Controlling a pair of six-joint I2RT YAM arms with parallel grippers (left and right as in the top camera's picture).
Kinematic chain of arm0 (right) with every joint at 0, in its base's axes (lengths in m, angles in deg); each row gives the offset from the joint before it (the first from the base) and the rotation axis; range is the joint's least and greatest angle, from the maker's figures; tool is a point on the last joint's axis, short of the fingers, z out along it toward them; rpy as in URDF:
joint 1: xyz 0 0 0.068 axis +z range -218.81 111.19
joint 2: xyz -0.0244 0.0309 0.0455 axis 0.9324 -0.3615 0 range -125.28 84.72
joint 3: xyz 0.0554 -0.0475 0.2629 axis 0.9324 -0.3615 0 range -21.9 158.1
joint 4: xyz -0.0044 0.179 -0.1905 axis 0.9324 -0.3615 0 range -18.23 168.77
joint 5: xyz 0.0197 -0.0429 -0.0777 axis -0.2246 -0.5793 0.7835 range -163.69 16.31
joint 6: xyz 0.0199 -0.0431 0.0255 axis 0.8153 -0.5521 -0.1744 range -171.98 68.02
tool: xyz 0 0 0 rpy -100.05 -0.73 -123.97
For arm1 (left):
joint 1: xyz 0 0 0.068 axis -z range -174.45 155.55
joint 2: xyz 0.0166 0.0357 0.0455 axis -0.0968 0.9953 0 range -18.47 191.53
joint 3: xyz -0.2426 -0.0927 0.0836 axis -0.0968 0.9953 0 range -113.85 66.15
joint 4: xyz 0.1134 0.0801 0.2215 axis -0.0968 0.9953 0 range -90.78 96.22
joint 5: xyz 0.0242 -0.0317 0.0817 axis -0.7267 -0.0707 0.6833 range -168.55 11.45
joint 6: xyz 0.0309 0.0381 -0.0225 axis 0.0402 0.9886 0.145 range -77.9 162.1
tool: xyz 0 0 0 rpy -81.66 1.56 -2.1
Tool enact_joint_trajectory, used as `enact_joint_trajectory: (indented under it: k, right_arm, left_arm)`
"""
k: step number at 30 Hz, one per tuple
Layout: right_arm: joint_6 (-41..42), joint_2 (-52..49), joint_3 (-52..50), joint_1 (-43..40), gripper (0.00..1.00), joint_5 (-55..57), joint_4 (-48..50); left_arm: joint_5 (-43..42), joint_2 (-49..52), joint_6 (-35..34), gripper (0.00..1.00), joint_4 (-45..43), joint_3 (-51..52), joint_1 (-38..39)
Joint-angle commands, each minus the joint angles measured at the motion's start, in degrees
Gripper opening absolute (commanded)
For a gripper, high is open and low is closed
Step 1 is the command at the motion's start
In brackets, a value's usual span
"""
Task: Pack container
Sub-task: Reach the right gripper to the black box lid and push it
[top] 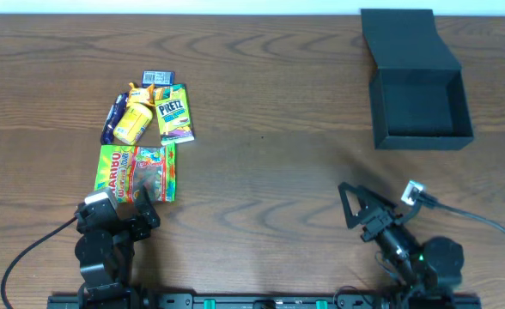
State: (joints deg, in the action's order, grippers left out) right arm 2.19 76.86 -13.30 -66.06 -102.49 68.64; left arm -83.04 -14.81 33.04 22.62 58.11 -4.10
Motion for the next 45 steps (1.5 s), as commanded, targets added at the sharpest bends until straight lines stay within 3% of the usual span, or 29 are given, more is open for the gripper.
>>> enact_joint_trajectory:
  k: [1,7,15,25,36,40,43,45]
  right_arm:
    - [-5.2,-7.1,0.7,-0.5,0.99,1.5,3.2]
    - [-15.3,-26.4,8.1,-0.5,0.99,5.7,6.1]
    - [-30.6,-54.9,30.6,-0.5,0.99,10.6,3.2]
    - [-41.6,-74.0,50.5,-0.5,0.99,28.9,-3.6]
    - [-43.1,-88.6,53.7,-1.7,0.98,36.3,-0.8]
    - [-43.1,-92.5,53.6,-2.4,0.90,35.8,-0.1]
    - [-43.1,-95.3,53.6,-2.4,0.70,35.8,0.0]
    - [-43.1,-96.5,53.6,-2.4,0.48,35.8,0.0]
  left_arm:
    - [0.4,-0.3,0.0,0.95,0.3,1.1,-0.2]
    - [0.4,-0.3,0.0,0.95,0.3,1.1,-0.2]
    - [0.4,-0.3,0.0,0.95,0.3,1.1,-0.2]
    - [0.4,-0.3,0.0,0.95,0.3,1.1,-0.2]
    - [0.4,-0.3,0.0,0.95,0.3,1.1,-0.2]
    - [0.4,-0.3,0.0,0.95,0.3,1.1,-0.2]
    - [0.4,-0.3,0.0,0.95,0.3,1.1,-0.2]
    - [0.4,-0.3,0.0,0.95,0.3,1.1,-0.2]
